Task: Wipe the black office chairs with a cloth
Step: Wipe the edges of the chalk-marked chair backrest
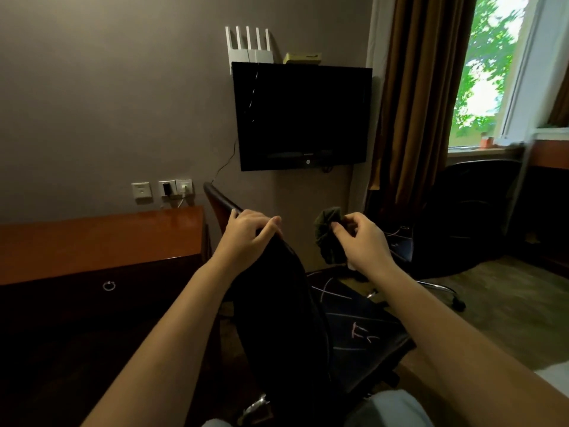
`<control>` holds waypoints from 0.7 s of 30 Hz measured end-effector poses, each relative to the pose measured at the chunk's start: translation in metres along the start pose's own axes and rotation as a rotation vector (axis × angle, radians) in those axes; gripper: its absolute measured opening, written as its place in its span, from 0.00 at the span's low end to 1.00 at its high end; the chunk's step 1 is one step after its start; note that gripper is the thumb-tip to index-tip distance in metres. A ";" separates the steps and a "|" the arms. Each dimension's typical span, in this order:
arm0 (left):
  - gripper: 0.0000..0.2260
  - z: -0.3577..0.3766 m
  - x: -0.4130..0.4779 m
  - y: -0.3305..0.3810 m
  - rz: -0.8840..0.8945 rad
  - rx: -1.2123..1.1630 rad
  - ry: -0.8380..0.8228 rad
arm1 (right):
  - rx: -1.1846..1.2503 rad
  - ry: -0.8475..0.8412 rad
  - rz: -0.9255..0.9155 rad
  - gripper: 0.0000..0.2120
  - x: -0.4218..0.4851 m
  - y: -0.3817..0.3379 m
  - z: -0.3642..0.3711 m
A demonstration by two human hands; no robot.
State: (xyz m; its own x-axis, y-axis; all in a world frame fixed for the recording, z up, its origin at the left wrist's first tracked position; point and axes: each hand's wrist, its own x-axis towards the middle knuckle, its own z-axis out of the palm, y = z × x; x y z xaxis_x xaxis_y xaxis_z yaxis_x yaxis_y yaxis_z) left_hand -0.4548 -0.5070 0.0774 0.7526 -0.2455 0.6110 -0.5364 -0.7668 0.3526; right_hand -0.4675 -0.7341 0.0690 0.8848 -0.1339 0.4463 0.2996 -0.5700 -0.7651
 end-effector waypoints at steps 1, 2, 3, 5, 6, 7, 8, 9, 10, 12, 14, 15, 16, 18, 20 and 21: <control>0.20 0.001 0.000 -0.006 -0.023 -0.021 0.034 | 0.001 -0.010 -0.010 0.13 0.002 -0.002 0.001; 0.19 -0.001 0.002 -0.010 -0.040 -0.034 0.059 | 0.001 -0.023 -0.021 0.13 0.004 -0.003 0.003; 0.19 -0.003 0.005 -0.014 -0.055 -0.040 0.064 | -0.004 -0.039 -0.035 0.13 0.006 -0.005 0.006; 0.21 -0.010 0.015 -0.019 -0.092 -0.050 0.027 | -0.011 -0.064 -0.075 0.12 0.009 -0.008 0.013; 0.23 -0.013 0.021 -0.023 -0.128 -0.051 0.007 | -0.004 -0.077 -0.093 0.12 0.012 -0.010 0.017; 0.25 -0.017 0.027 -0.026 -0.177 -0.044 -0.012 | 0.008 -0.092 -0.108 0.12 0.014 -0.012 0.022; 0.27 -0.020 0.032 -0.031 -0.226 -0.030 -0.025 | 0.019 -0.110 -0.116 0.12 0.017 -0.014 0.027; 0.27 -0.023 0.037 -0.036 -0.260 -0.006 -0.025 | 0.025 -0.132 -0.122 0.12 0.019 -0.017 0.032; 0.25 -0.026 0.041 -0.042 -0.277 0.022 -0.016 | 0.025 -0.152 -0.132 0.13 0.023 -0.019 0.038; 0.20 -0.031 0.052 -0.054 -0.299 0.052 -0.001 | 0.004 -0.185 -0.163 0.14 0.030 -0.024 0.052; 0.15 -0.034 0.065 -0.066 -0.324 0.081 0.025 | -0.024 -0.202 -0.210 0.14 0.040 -0.028 0.068; 0.14 -0.034 0.071 -0.074 -0.334 0.104 0.044 | -0.037 -0.202 -0.235 0.13 0.046 -0.029 0.078; 0.13 -0.034 0.077 -0.083 -0.343 0.127 0.055 | -0.048 -0.197 -0.255 0.13 0.051 -0.030 0.089; 0.13 -0.031 0.088 -0.107 -0.390 0.160 0.041 | -0.056 -0.201 -0.276 0.13 0.064 -0.033 0.113; 0.18 -0.030 0.099 -0.132 -0.501 0.166 0.009 | -0.046 -0.222 -0.285 0.14 0.076 -0.035 0.141; 0.21 -0.030 0.103 -0.143 -0.570 0.160 0.001 | -0.033 -0.234 -0.283 0.14 0.082 -0.036 0.155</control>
State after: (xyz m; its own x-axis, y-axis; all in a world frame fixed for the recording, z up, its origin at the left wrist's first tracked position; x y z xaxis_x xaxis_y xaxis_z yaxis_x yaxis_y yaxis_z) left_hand -0.3118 -0.4045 0.1115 0.9047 0.2317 0.3575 0.0164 -0.8575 0.5142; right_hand -0.3508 -0.5988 0.0613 0.8273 0.2203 0.5168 0.5361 -0.5844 -0.6092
